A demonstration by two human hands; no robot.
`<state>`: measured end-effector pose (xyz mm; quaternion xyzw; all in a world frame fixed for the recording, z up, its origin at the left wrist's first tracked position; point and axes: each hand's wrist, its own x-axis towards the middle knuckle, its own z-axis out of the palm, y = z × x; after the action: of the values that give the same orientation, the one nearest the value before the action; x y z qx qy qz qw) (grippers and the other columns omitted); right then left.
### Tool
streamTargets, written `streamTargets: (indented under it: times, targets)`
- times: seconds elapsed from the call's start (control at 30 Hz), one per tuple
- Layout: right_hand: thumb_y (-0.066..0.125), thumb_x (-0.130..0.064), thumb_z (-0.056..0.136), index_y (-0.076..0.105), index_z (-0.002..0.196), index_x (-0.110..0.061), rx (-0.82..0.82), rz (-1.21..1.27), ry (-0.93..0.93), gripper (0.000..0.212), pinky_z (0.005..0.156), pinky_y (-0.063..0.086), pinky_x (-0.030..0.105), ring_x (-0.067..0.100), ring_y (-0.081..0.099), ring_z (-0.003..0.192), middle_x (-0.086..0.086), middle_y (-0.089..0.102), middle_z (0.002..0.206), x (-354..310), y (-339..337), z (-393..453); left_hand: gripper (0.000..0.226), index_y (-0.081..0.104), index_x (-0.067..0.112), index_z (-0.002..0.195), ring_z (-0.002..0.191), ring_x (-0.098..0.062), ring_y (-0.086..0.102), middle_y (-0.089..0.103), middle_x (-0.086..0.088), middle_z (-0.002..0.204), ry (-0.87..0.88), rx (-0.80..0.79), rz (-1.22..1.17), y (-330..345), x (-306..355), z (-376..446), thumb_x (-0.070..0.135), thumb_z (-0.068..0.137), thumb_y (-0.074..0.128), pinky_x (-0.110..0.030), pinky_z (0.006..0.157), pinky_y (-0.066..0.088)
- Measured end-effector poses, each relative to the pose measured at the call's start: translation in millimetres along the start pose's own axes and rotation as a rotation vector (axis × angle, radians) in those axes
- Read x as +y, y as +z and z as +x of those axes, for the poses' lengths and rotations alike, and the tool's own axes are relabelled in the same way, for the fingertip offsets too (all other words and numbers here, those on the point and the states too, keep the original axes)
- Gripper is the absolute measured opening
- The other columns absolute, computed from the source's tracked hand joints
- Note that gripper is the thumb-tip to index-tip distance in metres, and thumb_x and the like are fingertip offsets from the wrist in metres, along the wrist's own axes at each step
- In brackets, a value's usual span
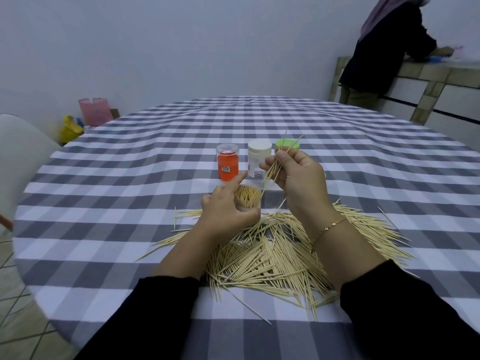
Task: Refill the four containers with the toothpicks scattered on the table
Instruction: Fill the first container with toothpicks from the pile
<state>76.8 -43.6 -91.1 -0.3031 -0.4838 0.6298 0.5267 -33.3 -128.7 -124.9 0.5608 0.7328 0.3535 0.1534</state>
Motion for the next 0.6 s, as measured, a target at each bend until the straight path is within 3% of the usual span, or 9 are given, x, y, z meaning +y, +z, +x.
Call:
streamTargets:
  times: [0.1, 0.37, 0.47, 0.6]
  targets:
    - [0.049, -0.005, 0.096, 0.059, 0.087, -0.012, -0.034, -0.076, -0.049, 0.016, 0.079, 0.056, 0.032, 0.019, 0.068, 0.075, 0.006, 0.066, 0.076, -0.5, 4.4, -2.3, 0.077, 0.023, 0.040, 0.149, 0.103, -0.005, 0.021, 0.043, -0.002, 0.136, -0.002, 0.008, 0.000, 0.6, -3.5, 2.6, 0.031, 0.086, 0.066, -0.026, 0.093, 0.015]
    - [0.049, -0.006, 0.096, 0.060, 0.082, -0.014, -0.063, -0.082, -0.088, 0.020, 0.081, 0.056, 0.034, 0.022, 0.068, 0.078, 0.003, 0.066, 0.074, 4.4, 9.6, -0.4, 0.078, 0.022, 0.039, 0.150, 0.105, -0.006, 0.022, 0.043, -0.002, 0.136, -0.005, 0.007, 0.002, 1.1, -4.0, 3.3, 0.031, 0.085, 0.066, -0.027, 0.094, 0.015]
    - [0.051, -0.007, 0.096, 0.062, 0.082, -0.016, -0.115, -0.110, -0.055, 0.020, 0.081, 0.055, 0.035, 0.025, 0.067, 0.085, 0.002, 0.067, 0.073, 13.6, 7.5, -1.2, 0.078, 0.025, 0.041, 0.148, 0.110, -0.008, 0.029, 0.044, 0.003, 0.120, 0.007, 0.020, -0.007, 1.8, -4.9, 4.0, 0.031, 0.083, 0.067, -0.025, 0.093, 0.013]
    - [0.052, -0.008, 0.095, 0.065, 0.083, -0.017, -0.168, -0.173, -0.015, 0.019, 0.087, 0.054, 0.045, 0.027, 0.068, 0.090, 0.004, 0.069, 0.078, 21.7, 6.1, -5.2, 0.081, 0.030, 0.043, 0.144, 0.109, -0.007, 0.036, 0.049, 0.007, 0.116, 0.019, 0.033, -0.030, 5.5, -10.9, 7.8, 0.048, 0.068, 0.058, -0.029, 0.095, 0.017]
